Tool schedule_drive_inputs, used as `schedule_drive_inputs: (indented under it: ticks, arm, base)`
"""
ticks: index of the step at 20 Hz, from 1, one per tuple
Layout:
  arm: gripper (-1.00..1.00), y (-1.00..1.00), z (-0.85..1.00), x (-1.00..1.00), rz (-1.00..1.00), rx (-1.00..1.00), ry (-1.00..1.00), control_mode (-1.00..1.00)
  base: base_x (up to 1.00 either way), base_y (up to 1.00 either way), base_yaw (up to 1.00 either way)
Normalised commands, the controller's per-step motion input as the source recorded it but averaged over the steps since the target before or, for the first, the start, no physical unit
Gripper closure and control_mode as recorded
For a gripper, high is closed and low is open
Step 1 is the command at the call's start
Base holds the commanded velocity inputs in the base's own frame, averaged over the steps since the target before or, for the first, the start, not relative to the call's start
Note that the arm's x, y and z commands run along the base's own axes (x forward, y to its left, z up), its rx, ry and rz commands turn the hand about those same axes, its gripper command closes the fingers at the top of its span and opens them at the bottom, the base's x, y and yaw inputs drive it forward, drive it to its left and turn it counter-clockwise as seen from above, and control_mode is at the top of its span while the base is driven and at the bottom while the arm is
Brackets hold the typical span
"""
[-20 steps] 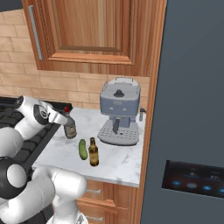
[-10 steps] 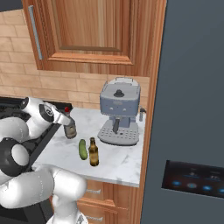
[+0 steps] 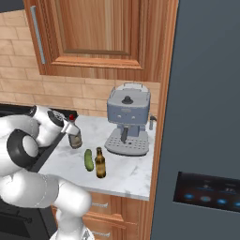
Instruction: Place the beer and liquor on the top shelf of the fridge to keep them out of children's reach, and place the cucumber on lower shelves for easy access.
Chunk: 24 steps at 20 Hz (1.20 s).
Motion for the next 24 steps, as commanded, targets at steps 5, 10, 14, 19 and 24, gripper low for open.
schedule_drive_inputs:
  ticks: [5, 10, 14, 19, 24]
  arm:
    - [-1.0, 0.0, -0.21, 0.32, -0.01, 0.0, 0.0, -1.0]
    - [-1.0, 0.0, -0.21, 0.33, -0.01, 0.0, 0.0, -1.0]
    - [1.0, 0.04, -0.19, 0.3, -0.01, 0.0, 0.0, -1.0]
    - [1.0, 0.03, -0.09, 0.15, 0.0, 0.0, 0.0, -1.0]
    - [1.0, 0.0, 0.06, 0.01, 0.0, 0.0, 0.0, -1.0]
  base:
    - [0.0, 0.0, 0.0]
    - [0.0, 0.0, 0.0]
    - [0.0, 0.0, 0.0]
    - [0.0, 0.0, 0.0]
    - [0.0, 0.0, 0.0]
